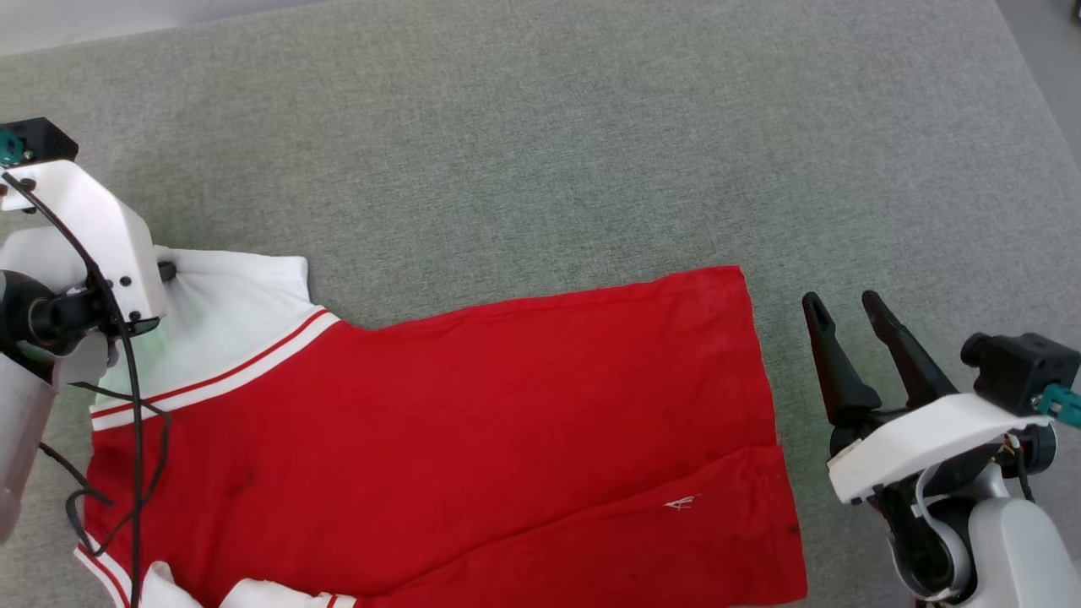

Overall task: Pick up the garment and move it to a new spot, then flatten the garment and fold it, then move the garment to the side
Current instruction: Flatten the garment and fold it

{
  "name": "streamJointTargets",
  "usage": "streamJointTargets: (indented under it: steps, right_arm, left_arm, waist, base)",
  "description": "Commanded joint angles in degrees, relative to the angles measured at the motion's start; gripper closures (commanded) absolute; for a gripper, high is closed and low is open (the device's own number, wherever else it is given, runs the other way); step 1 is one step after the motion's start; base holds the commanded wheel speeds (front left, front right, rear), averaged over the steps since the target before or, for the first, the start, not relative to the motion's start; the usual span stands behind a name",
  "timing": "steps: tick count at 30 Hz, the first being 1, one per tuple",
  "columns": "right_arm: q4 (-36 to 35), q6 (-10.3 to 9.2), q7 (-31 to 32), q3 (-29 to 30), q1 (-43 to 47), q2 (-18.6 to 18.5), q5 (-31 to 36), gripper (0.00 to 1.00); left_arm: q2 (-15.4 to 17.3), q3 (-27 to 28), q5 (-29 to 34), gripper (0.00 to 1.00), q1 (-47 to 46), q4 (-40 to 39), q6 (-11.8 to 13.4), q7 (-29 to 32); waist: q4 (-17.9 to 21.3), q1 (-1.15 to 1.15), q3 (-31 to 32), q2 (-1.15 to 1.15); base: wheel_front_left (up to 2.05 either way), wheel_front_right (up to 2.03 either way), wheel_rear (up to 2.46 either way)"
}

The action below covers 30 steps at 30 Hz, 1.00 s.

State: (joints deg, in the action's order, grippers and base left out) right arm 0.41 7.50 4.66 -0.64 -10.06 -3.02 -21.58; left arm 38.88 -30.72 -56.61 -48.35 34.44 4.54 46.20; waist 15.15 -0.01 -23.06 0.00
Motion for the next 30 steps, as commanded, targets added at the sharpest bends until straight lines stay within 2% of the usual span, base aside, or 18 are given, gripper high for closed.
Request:
streamJointTargets:
  steps: [1,4,9,17,25,30]
  right_arm:
    - [0.9,-0.03,1.0,0.6,-1.3,0.1,-0.8,0.00]
    - [3.2,-0.03,4.2,1.3,-2.5,-1.5,-2.9,0.00]
    - [7.6,-0.03,13.1,1.2,-5.6,-5.7,-7.5,0.00]
    - [10.8,-0.03,28.0,-2.2,-11.9,-10.8,-10.6,0.00]
    - [14.1,-0.03,36.0,-5.9,-18.0,-12.4,-10.1,0.00]
    - [19.2,-0.03,41.0,-9.1,-18.1,-12.9,-9.6,0.00]
  left_arm:
    - [-2.7,-2.0,0.0,1.00,4.1,1.3,-0.6,0.1]
    - [-2.7,-1.7,0.3,1.00,3.0,0.5,-1.2,-1.5]
    - [-2.6,-1.4,1.5,1.00,0.6,-1.6,-1.7,-4.3]
    - [-3.1,-2.5,4.0,1.00,-2.9,-7.0,-2.5,-6.4]
    - [-3.5,-2.6,4.9,1.00,-4.0,-10.3,-2.7,-7.9]
    - [-3.5,-2.7,5.0,1.00,-3.6,-11.4,-2.9,-8.9]
  waist:
    - [-0.4,0.01,0.5,0.00]
    - [-1.3,0.01,1.6,0.00]
    - [-3.6,0.01,3.4,0.00]
    - [-8.1,0.01,2.4,0.00]
    - [-10.8,0.01,-0.1,0.00]
    - [-11.7,0.01,-1.0,0.00]
  base:
    - [0.00,0.00,0.00]
    - [0.00,0.00,0.00]
    - [0.00,0.00,0.00]
    - [0.00,0.00,0.00]
    - [0.00,0.00,0.00]
    - [0.00,0.00,0.00]
